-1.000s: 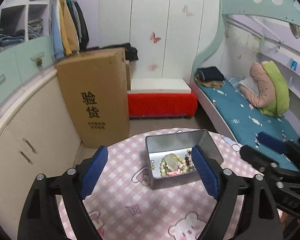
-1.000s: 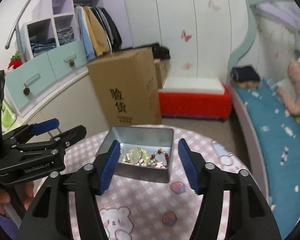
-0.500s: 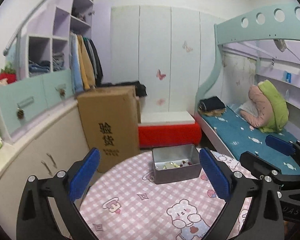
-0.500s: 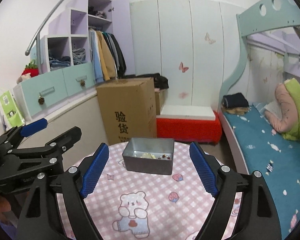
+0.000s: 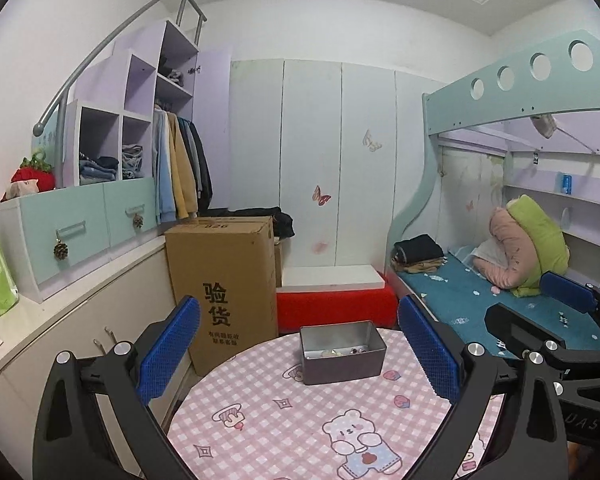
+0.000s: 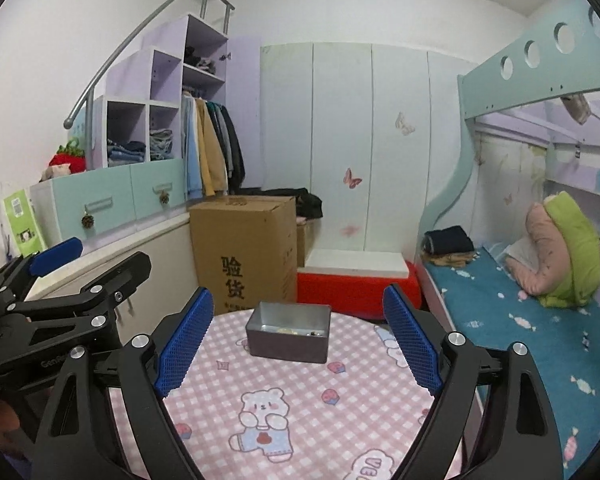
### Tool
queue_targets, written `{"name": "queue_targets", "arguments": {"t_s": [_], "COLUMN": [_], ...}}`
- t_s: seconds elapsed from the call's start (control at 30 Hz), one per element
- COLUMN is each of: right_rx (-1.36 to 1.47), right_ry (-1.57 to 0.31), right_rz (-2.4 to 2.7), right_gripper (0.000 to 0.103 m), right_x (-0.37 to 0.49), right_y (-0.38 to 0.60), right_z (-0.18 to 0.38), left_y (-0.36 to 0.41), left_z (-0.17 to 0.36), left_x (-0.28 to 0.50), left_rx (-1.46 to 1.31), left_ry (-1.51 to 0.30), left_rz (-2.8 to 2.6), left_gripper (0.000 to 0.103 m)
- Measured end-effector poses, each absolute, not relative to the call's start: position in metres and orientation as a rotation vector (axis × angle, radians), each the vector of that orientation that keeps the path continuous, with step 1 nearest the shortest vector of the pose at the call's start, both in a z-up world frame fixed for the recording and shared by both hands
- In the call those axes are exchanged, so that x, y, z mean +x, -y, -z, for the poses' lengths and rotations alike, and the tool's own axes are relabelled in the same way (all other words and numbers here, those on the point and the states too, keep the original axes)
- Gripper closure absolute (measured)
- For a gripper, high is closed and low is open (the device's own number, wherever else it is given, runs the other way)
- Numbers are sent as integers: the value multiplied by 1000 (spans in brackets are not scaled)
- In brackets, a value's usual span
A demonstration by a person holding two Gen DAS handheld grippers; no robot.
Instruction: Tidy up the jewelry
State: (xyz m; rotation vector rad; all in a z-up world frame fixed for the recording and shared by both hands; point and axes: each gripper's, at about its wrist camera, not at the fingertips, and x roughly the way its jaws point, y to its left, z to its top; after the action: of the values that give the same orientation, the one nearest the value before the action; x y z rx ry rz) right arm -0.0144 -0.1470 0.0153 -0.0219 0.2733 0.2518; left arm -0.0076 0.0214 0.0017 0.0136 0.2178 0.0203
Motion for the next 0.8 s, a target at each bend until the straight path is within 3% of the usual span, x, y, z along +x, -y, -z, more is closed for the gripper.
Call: {"name": "queue_targets", "arguments": {"t_s": [0.8], "right_rx": [-19], "right_ry": [-258], "right_rz": [-239], "right_gripper": [19], "right_x": [-29], "right_y": [153], "right_z": [-21], "left_y": [-14], "left_z": [-1], "left_x": [-23], "left_rx": [17], "left_ry": [-177], "left_rz": [3], "left_gripper": [7]}}
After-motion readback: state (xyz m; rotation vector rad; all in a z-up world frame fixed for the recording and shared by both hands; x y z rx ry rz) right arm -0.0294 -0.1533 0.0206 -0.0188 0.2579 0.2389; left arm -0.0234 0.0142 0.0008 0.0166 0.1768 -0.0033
